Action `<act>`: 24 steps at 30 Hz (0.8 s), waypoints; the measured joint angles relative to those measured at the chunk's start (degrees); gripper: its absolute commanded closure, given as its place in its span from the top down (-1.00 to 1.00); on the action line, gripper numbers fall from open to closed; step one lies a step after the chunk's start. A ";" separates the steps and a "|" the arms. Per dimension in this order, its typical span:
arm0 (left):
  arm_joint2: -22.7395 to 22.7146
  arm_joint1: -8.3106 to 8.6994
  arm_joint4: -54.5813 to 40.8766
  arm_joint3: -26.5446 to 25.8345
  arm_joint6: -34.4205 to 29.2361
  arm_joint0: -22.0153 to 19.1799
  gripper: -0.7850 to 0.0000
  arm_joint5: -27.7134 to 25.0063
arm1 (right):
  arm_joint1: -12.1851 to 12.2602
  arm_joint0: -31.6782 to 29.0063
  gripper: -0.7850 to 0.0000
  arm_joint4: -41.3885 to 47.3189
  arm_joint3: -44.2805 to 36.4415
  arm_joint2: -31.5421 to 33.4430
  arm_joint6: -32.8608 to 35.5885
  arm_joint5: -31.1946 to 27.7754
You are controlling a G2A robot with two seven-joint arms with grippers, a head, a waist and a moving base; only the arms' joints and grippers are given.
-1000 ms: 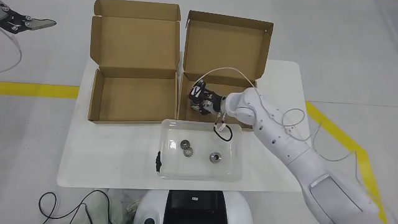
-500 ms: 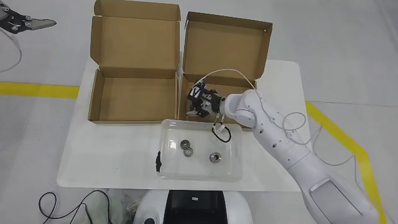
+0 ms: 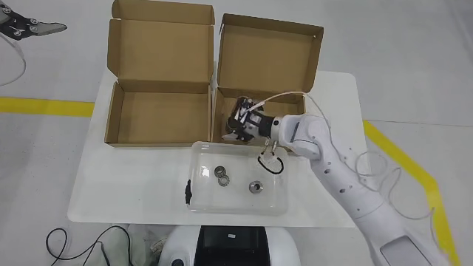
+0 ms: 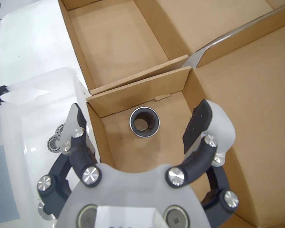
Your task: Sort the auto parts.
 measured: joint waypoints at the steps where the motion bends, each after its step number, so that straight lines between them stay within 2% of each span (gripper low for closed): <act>1: 0.00 0.00 0.00 0.00 0.00 0.00 1.00 0.00 | 0.33 -0.93 1.00 -0.62 -1.62 0.59 0.25 -0.73; 9: 0.00 0.00 0.00 0.00 0.00 0.00 1.00 0.00 | 2.98 -9.03 1.00 -4.23 -14.90 4.42 3.06 -9.46; 15: 0.00 0.00 0.00 0.00 0.00 0.00 1.00 0.00 | 4.48 -13.16 1.00 -9.07 -19.77 4.73 3.33 -17.34; 17: 0.00 0.00 0.00 0.00 0.00 0.00 1.00 0.00 | 4.90 -14.60 0.77 -9.78 -20.06 5.52 2.36 -17.98; 19: 0.00 0.00 0.00 0.00 0.00 0.00 1.00 0.00 | 5.39 -16.46 0.68 -10.26 -20.38 6.61 1.19 -18.26; 24: 0.00 0.00 0.00 0.00 0.00 0.00 1.00 0.00 | 6.62 -20.44 0.69 -11.62 -20.64 9.30 -0.91 -20.26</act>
